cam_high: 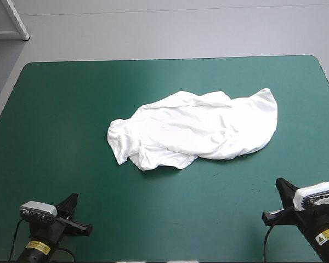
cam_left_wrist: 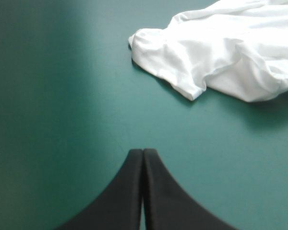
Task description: Fold the cloth
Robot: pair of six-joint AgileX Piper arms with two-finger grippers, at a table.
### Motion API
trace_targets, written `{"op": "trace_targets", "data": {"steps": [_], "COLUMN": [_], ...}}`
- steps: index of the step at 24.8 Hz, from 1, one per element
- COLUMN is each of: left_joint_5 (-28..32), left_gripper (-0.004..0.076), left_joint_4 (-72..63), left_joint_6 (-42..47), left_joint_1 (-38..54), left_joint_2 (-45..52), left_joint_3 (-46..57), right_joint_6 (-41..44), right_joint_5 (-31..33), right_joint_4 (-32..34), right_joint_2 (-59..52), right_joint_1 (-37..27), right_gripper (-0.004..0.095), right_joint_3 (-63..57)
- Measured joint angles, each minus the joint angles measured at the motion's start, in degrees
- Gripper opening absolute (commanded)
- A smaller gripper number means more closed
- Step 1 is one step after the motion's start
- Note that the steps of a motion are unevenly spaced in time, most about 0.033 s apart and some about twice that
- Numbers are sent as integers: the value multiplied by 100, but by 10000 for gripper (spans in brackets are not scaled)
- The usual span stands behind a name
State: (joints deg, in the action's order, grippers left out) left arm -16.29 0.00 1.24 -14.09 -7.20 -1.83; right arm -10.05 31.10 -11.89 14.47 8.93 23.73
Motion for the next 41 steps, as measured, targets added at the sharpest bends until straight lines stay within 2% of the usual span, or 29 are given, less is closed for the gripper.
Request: {"op": "trace_targets", "data": {"steps": [10, 12, 17, 21, 23, 25, 26, 27, 28, 29, 33, 36, 37, 38, 39, 41], "left_joint_5": [588, 929, 2361, 2818, 2419, 1529, 1103, 541, 346, 130, -403, -576, -602, -648, -731, -777], "left_gripper": [-10, -10, -10, -10, -10, -10, -10, -10, -10, -10, -10, -8, 20, 81, 177, 438], "left_joint_4": [0, 0, 0, 0, 0, 0, 0, 114, 193, 248, 200, 170, 93, -65, -231, -473], "left_joint_6": [0, 0, 18, 25, -27, -51, -84, -225, -296, -363, -423, -498, -505, -519, -526, -542], "left_joint_1": [0, 0, 0, 0, 0, 0, 0, 0, 0, 0, 0, 0, 0, 0, 0, 0], "left_joint_2": [0, 0, 0, 0, 0, -49, -133, -376, -549, -963, -2216, -2953, -3210, -3524, -3813, -4432], "left_joint_3": [0, 0, 4, -13, -167, -462, -660, -1084, -1311, -1743, -2981, -3365, -3391, -3398, -3398, -3398], "right_joint_6": [-12, -12, -12, -18, -38, -33, -33, 0, 38, 168, 509, 555, 634, 816, 1096, 1766], "right_joint_5": [0, 0, 0, 77, 29, -74, -108, -156, -169, -182, -196, -175, -175, -175, -148, 16], "right_joint_4": [130, 130, 136, 152, 195, 297, 357, 502, 583, 683, 758, 775, 846, 1044, 1388, 2032], "right_joint_2": [0, 0, 0, 0, 0, 0, 5, 103, 197, 453, 1783, 2976, 3336, 3689, 4024, 4671], "right_joint_1": [0, 0, 0, 0, 0, 0, 0, 0, 0, 0, 0, 0, 0, 0, 0, 0], "right_gripper": [-18, -18, -18, -11, 45, 193, 396, 528, 758, 821, 809, 810, 810, 810, 810, 810], "right_joint_3": [0, 0, 0, 0, 0, 34, 82, 232, 339, 555, 1405, 2020, 2203, 2372, 2556, 2859]}}
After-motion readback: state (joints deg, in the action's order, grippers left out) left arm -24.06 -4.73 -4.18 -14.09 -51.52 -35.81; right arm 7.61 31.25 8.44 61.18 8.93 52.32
